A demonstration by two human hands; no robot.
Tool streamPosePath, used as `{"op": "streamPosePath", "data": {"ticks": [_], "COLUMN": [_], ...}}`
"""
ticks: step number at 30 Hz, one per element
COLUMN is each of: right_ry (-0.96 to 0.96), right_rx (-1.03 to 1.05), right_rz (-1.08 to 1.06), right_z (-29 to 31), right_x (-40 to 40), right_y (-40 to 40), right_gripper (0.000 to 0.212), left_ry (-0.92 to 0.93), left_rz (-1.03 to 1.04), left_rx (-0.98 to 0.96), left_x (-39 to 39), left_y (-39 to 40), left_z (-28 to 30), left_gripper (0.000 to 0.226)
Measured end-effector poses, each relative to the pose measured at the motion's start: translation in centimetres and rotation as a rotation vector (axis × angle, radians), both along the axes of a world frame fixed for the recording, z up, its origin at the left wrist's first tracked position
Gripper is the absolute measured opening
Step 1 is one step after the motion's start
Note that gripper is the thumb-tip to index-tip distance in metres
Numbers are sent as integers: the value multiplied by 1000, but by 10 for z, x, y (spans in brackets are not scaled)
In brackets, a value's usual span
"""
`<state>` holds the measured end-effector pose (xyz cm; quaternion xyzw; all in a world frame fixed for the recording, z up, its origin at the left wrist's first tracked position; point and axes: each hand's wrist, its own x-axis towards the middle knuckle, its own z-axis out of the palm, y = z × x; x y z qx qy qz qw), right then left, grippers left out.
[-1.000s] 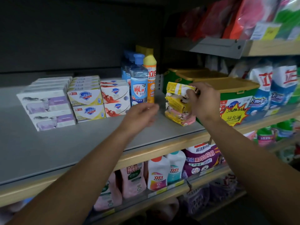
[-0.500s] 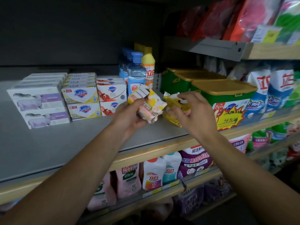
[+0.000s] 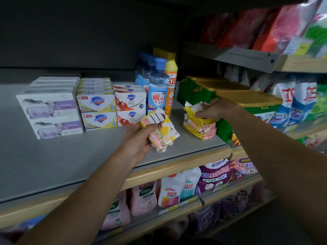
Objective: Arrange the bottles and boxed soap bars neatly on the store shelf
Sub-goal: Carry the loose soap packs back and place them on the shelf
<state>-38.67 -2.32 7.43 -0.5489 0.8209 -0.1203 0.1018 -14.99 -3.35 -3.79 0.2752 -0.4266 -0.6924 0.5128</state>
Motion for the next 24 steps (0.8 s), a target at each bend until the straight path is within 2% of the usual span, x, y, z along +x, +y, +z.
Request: {"op": "streamPosePath", "data": {"ticks": [7, 11, 15, 19, 24], "right_ry": [-133, -404, -565, -822, -1154], "right_rx": [-275, -446, -573, -647, -646], "right_rz": [-82, -101, -147, -186, -309], "right_z": [-9, -13, -33, -76, -146], "right_x": [15, 37, 64, 81, 94], "right_y": [13, 57, 130, 210, 307], "right_gripper": [42, 39, 35, 31, 44], "left_ry": [-12, -5, -43, -118, -176], "left_rz": [-27, -51, -89, -117, -194], "left_rx": [-27, -77, -68, 23, 149], "left_x": [2, 12, 27, 37, 41], "left_y": [7, 28, 66, 122, 198], "left_z": [8, 18, 22, 13, -22], "left_gripper": [17, 17, 15, 19, 20]}}
